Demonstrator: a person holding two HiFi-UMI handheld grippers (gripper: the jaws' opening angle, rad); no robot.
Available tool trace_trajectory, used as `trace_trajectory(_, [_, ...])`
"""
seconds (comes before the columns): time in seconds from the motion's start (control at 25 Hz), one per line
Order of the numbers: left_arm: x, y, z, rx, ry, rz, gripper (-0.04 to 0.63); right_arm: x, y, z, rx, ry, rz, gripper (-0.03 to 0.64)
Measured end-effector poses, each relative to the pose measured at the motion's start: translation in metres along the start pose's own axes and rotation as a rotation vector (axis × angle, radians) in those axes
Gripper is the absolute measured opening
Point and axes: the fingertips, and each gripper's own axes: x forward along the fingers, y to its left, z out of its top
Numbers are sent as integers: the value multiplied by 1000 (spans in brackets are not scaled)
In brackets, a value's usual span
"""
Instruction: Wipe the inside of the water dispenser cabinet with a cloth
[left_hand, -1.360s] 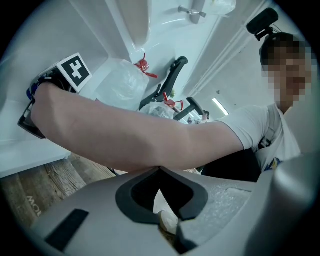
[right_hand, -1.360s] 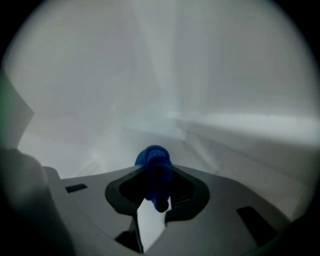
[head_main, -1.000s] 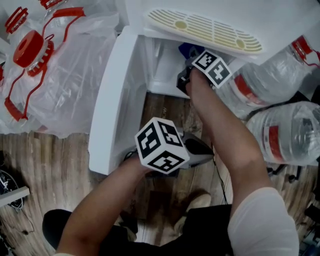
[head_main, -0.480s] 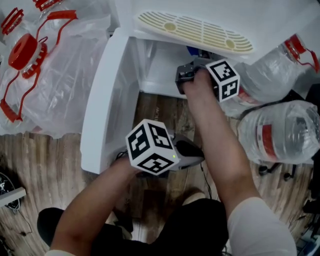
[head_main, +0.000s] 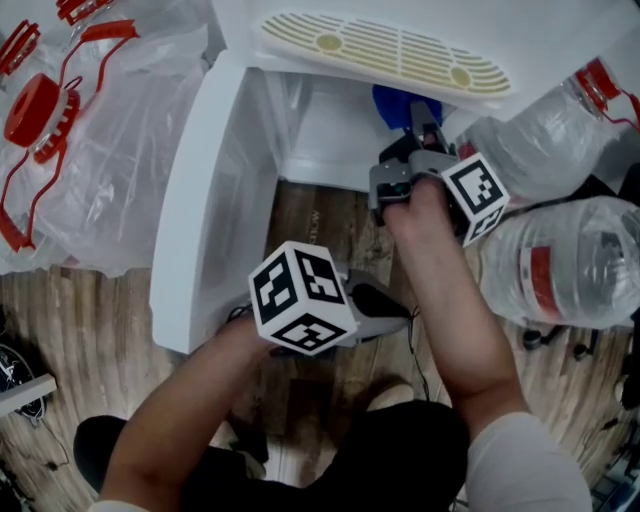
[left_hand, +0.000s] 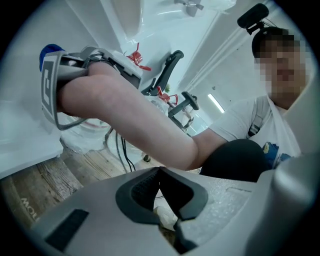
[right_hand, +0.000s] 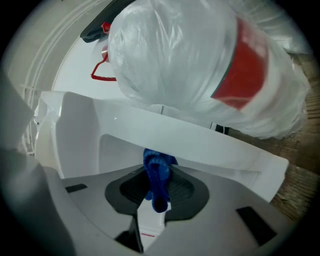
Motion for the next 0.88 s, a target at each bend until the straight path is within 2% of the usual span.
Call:
trace_trajectory(0.24, [4,0,-4,-3,11,-6,0,-21,-7,-5,-8,36,10,81])
trace_trajectory(0.4, [8,0,-7,-8,21,-6,0,-5,-25,-19,-20,49,-37,81])
trace_trajectory(0.6, [5,2,-11,-22,27,2,0,27,-45,-32,11,39,-44,81])
trace_trajectory(0.88, [2,5,-22,-49,43,12,0,58,-70,-29,45,-29,-85,80])
